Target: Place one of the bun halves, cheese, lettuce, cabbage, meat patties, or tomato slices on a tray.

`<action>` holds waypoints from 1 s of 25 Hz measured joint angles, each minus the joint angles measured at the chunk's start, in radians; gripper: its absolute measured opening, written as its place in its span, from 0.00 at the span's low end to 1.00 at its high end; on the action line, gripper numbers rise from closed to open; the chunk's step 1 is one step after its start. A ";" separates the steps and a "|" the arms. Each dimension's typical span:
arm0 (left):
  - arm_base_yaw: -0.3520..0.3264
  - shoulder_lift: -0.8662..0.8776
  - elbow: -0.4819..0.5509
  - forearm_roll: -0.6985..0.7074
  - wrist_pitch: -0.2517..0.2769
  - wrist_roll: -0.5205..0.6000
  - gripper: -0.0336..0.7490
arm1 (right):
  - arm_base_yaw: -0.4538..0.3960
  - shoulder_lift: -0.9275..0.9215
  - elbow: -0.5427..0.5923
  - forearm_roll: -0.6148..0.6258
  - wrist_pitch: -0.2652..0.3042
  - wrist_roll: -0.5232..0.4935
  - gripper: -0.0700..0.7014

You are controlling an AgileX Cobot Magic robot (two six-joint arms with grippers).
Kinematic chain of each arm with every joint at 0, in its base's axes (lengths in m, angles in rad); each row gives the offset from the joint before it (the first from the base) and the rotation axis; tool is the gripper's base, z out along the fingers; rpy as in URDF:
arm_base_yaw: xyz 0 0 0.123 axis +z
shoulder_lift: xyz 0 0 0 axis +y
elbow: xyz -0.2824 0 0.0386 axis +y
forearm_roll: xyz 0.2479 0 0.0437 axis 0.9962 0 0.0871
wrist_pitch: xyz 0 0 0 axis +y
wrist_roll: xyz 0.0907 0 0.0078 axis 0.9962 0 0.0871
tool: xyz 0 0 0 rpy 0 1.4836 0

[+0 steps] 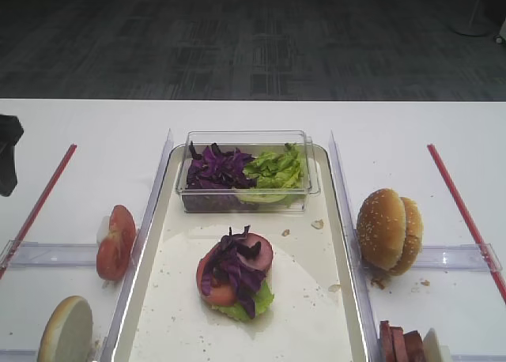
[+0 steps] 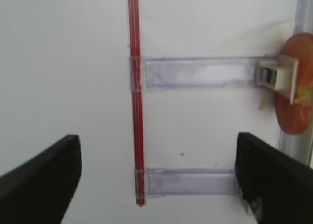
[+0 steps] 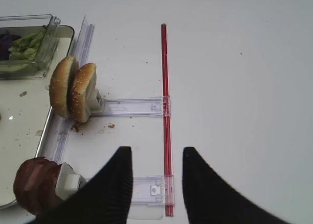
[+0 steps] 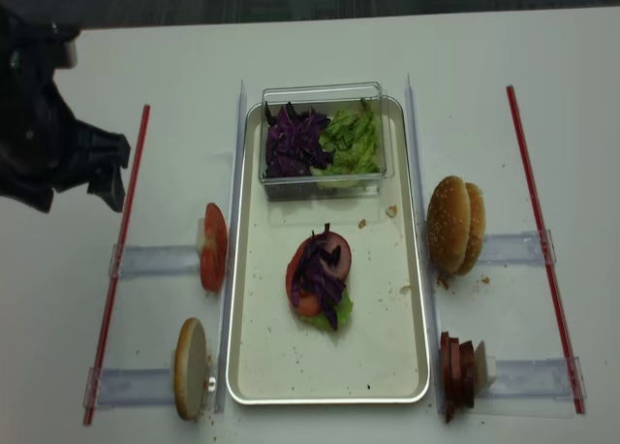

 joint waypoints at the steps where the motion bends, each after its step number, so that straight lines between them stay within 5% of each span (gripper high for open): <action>1: 0.000 -0.037 0.037 0.000 -0.004 0.000 0.79 | 0.000 0.000 0.000 0.000 0.000 0.000 0.46; 13: 0.000 -0.486 0.416 -0.009 -0.036 -0.001 0.79 | 0.000 0.000 0.000 0.000 0.000 0.000 0.38; 25: 0.000 -0.918 0.642 -0.035 -0.035 -0.001 0.79 | 0.000 0.000 0.000 0.000 0.000 0.000 0.23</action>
